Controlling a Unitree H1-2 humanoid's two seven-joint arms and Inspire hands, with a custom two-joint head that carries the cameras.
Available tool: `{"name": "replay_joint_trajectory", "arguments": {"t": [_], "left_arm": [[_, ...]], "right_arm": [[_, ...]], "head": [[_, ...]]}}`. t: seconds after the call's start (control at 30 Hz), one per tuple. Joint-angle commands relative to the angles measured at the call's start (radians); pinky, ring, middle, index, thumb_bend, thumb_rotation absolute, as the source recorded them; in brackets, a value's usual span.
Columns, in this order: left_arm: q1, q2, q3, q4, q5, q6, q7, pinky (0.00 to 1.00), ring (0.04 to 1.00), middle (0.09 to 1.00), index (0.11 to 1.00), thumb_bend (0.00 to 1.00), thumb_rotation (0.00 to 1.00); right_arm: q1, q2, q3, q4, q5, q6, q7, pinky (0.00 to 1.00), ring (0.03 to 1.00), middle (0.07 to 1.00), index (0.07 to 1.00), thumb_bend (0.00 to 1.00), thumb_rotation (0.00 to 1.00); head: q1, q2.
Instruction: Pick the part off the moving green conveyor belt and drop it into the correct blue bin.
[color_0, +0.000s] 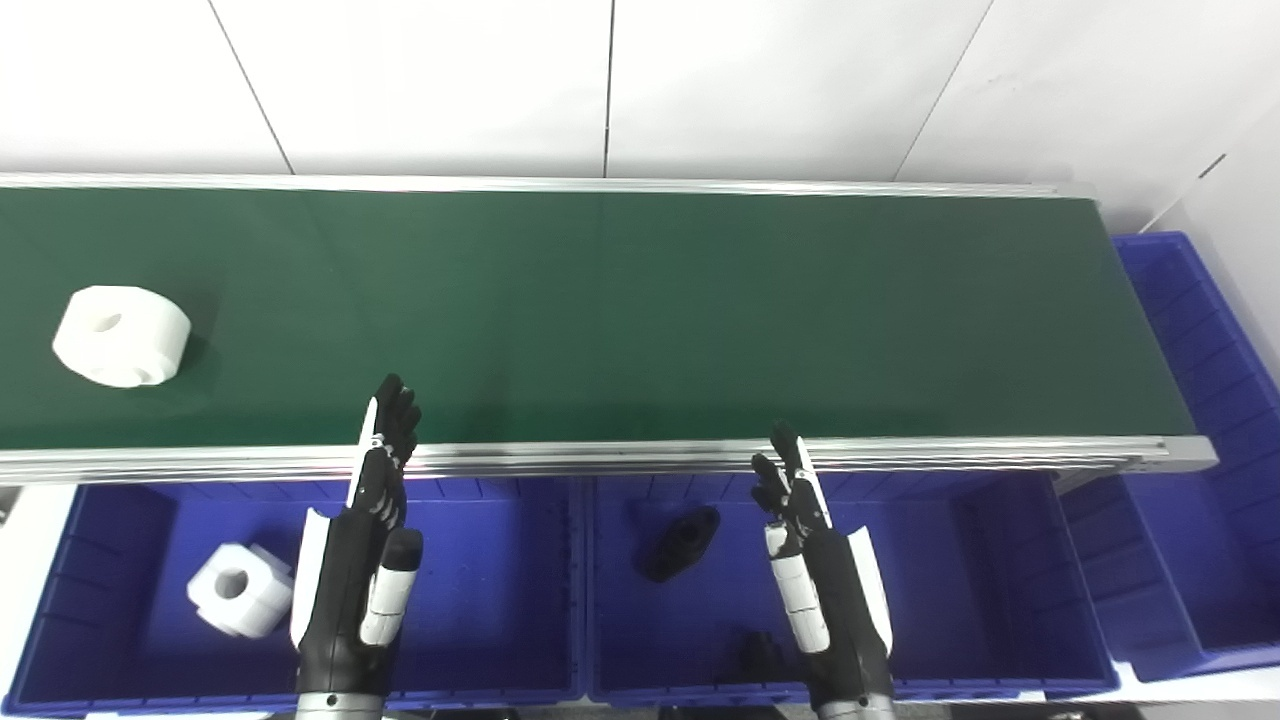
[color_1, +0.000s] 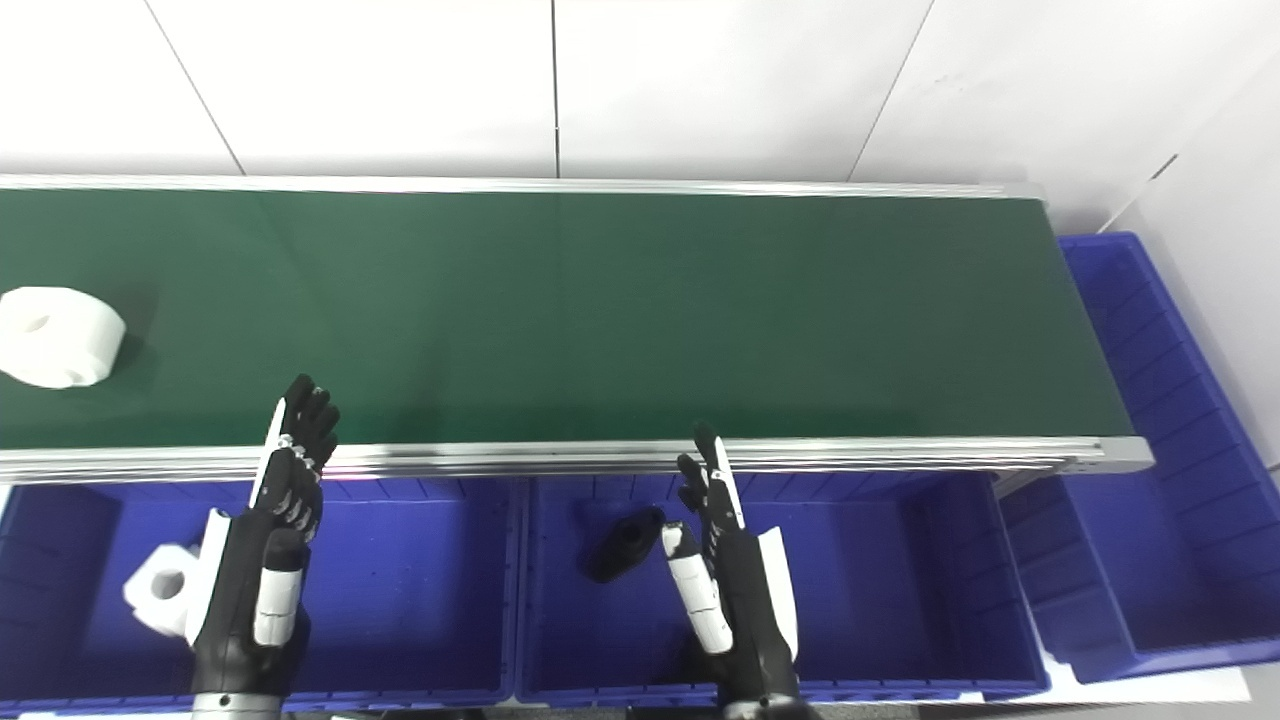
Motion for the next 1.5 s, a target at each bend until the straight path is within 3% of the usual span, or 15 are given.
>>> {"name": "replay_joint_trajectory", "arguments": {"t": [0.0, 0.2, 0.33, 0.4, 0.53, 0.73, 0.9, 1.03, 1.2, 1.47], "left_arm": [[0.011, -0.005, -0.004, -0.023, -0.004, -0.042, 0.007, 0.99, 0.985, 1.000, 1.000, 0.68, 1.00], [0.019, -0.005, -0.004, -0.025, -0.005, -0.041, 0.006, 0.99, 0.983, 1.000, 1.000, 0.69, 1.00], [0.023, 0.000, -0.006, -0.011, -0.007, -0.056, 0.004, 0.99, 0.987, 1.000, 1.000, 0.67, 0.99], [0.023, 0.003, -0.007, 0.020, 0.000, -0.087, 0.006, 0.98, 0.986, 1.000, 1.000, 0.66, 0.98], [0.016, -0.002, -0.010, 0.100, 0.009, -0.158, 0.012, 0.97, 0.987, 1.000, 1.000, 0.62, 0.96], [-0.008, -0.029, -0.015, 0.190, 0.049, -0.226, 0.038, 0.92, 0.970, 1.000, 0.997, 0.62, 0.97], [-0.019, -0.042, -0.029, 0.216, 0.057, -0.258, 0.048, 0.88, 0.960, 0.999, 0.982, 0.67, 0.98], [-0.014, -0.059, -0.039, 0.216, 0.076, -0.262, 0.059, 0.87, 0.955, 0.998, 0.978, 0.64, 0.96], [-0.014, -0.069, -0.064, 0.232, 0.131, -0.269, 0.107, 0.77, 0.896, 0.935, 0.916, 0.88, 1.00], [-0.029, -0.063, -0.098, 0.257, 0.133, -0.269, 0.155, 0.76, 0.895, 0.915, 0.895, 0.89, 1.00]], "right_arm": [[0.020, 0.005, 0.011, -0.019, -0.001, -0.049, -0.007, 0.92, 0.951, 1.000, 1.000, 0.75, 1.00], [0.026, 0.003, 0.016, -0.019, 0.003, -0.052, -0.006, 0.93, 0.956, 1.000, 1.000, 0.76, 1.00], [0.026, -0.002, 0.016, -0.003, 0.009, -0.067, -0.007, 0.93, 0.954, 1.000, 1.000, 0.76, 1.00], [0.021, -0.012, 0.013, 0.029, 0.022, -0.101, -0.006, 0.94, 0.962, 1.000, 1.000, 0.74, 1.00], [0.003, -0.025, -0.008, 0.111, 0.042, -0.166, -0.015, 0.95, 0.972, 1.000, 1.000, 0.75, 1.00], [-0.032, -0.039, -0.044, 0.197, 0.063, -0.215, -0.015, 0.94, 0.960, 1.000, 1.000, 0.78, 1.00], [-0.043, -0.048, -0.062, 0.211, 0.072, -0.224, -0.011, 0.96, 0.960, 1.000, 1.000, 0.81, 1.00], [-0.046, -0.064, -0.074, 0.212, 0.085, -0.242, -0.003, 0.98, 0.970, 1.000, 1.000, 0.78, 1.00], [-0.042, -0.088, -0.086, 0.214, 0.099, -0.252, 0.009, 1.00, 0.993, 1.000, 1.000, 0.71, 1.00], [-0.054, -0.096, -0.097, 0.235, 0.132, -0.259, 0.017, 1.00, 1.000, 1.000, 1.000, 0.72, 1.00]], "head": [[0.001, 0.000], [0.013, -0.011], [0.034, -0.043], [0.074, -0.103], [0.133, -0.188], [0.193, -0.249], [0.245, -0.260], [0.305, -0.263], [0.374, -0.286], [0.400, -0.296]]}}
